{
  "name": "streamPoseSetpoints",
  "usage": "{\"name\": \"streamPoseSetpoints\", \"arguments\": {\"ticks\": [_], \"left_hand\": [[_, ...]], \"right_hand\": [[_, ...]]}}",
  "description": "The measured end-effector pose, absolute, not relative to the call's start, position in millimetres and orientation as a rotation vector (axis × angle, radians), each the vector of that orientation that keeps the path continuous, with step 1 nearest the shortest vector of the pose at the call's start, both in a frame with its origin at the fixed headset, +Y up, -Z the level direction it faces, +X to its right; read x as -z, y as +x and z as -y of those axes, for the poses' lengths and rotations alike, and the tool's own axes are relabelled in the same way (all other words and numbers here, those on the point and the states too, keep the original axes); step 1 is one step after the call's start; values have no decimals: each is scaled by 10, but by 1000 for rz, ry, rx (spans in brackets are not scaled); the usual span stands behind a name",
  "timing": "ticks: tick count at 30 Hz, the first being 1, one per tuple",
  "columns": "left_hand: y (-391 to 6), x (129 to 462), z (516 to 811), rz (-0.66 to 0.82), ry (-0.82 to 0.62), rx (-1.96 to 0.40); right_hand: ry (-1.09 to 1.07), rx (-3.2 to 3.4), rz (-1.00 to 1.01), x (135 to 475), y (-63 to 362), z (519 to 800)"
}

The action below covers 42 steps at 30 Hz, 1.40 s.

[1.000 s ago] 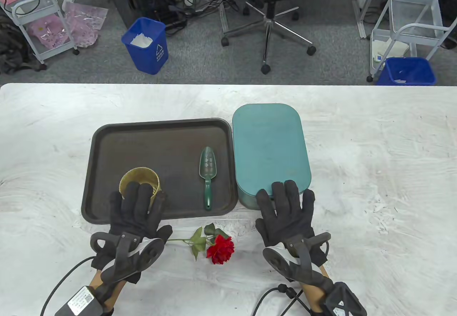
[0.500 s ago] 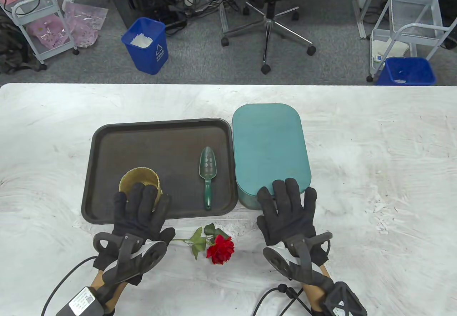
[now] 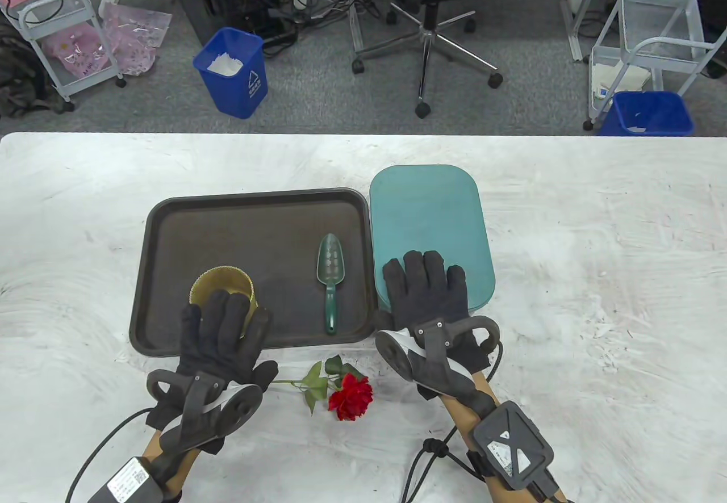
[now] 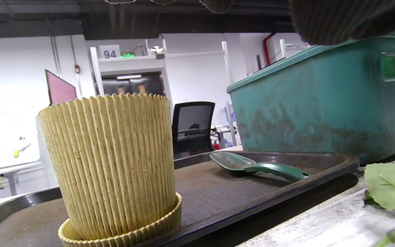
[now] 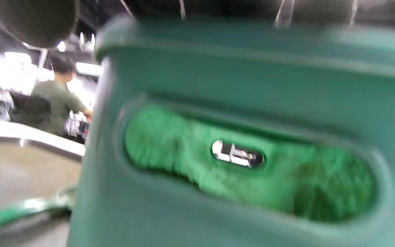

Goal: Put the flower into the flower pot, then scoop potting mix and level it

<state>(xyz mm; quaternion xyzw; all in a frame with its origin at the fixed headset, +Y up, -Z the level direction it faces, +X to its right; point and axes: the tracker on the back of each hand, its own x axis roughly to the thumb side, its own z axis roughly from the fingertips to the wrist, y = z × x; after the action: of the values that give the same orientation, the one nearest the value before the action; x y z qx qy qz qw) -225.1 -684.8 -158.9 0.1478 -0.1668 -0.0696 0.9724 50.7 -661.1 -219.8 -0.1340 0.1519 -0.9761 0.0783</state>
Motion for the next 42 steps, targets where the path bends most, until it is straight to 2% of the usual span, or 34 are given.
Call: {"name": "streamPoseSetpoints", "arguments": {"ticks": [2, 7, 13, 18, 27, 34, 39, 42], "left_hand": [[-2254, 1589, 6845, 336, 302, 141], [-2258, 1585, 6840, 335, 315, 145], [-2260, 1584, 6838, 335, 318, 147], [-2264, 1584, 6832, 332, 321, 148], [-2261, 1580, 6829, 332, 318, 145], [-2256, 1574, 6828, 342, 320, 145], [-2257, 1570, 6822, 341, 323, 144], [-2260, 1569, 6819, 338, 325, 143]], "right_hand": [[-357, 2893, -422, 2239, 495, 6691], [-344, 2827, -668, 2210, 461, 6776], [-393, 2852, -807, 2181, 489, 6675], [-396, 2898, -838, 2176, 525, 6582], [-282, 2691, -1023, 2130, 464, 6055], [-53, 2445, -990, 2231, 534, 5593], [34, 2454, -945, 2316, 637, 5357], [112, 2511, -1015, 2377, 733, 5226]]}}
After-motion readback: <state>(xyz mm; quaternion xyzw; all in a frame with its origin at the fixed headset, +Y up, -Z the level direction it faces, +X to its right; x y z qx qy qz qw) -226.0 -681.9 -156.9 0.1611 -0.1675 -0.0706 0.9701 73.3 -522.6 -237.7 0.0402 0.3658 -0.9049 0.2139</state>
